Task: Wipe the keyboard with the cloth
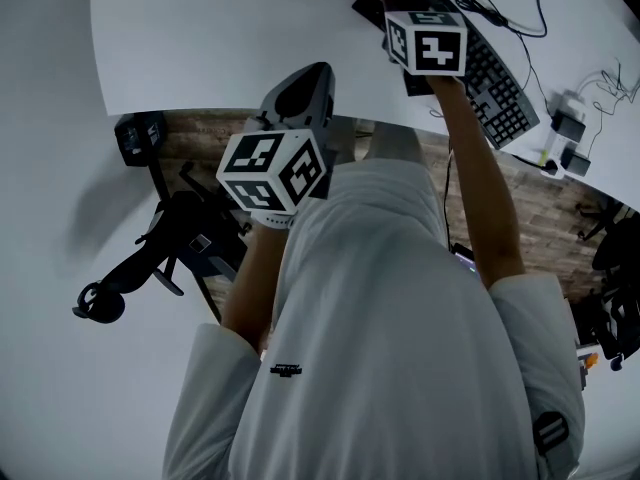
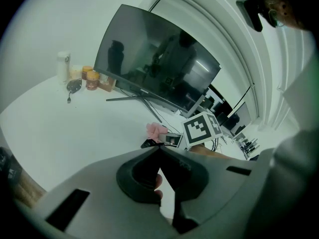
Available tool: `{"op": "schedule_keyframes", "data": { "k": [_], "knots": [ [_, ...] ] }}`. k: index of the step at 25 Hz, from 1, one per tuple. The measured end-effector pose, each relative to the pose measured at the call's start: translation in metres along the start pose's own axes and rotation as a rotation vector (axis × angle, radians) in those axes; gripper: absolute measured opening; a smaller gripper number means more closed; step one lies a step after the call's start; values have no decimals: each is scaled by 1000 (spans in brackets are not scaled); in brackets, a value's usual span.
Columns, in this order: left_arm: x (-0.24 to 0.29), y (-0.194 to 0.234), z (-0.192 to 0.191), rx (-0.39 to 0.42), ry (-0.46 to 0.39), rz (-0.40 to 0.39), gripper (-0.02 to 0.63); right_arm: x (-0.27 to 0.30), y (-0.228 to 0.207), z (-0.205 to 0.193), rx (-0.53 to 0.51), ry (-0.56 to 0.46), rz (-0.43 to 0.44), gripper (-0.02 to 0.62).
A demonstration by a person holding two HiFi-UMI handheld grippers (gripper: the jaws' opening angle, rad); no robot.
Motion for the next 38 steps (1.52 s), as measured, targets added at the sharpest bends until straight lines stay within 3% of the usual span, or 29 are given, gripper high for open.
{"op": "schedule_keyframes", "data": {
  "k": [9, 38],
  "knots": [
    [7, -16, -9, 15, 14, -15, 14, -17, -18, -16, 23, 36, -35, 31],
    [27, -99, -51, 121, 91, -103, 14, -106, -87, -128, 175, 67, -115, 31]
  ]
}}
Point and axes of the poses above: the fingertips, and each gripper's own axes: x forward along the fingers, y to its left, z out of its top, the point moved 3 cm from there along -x, backward along the fingers, and after that the axes turned 3 degrees about y, right-handed, at the moved point
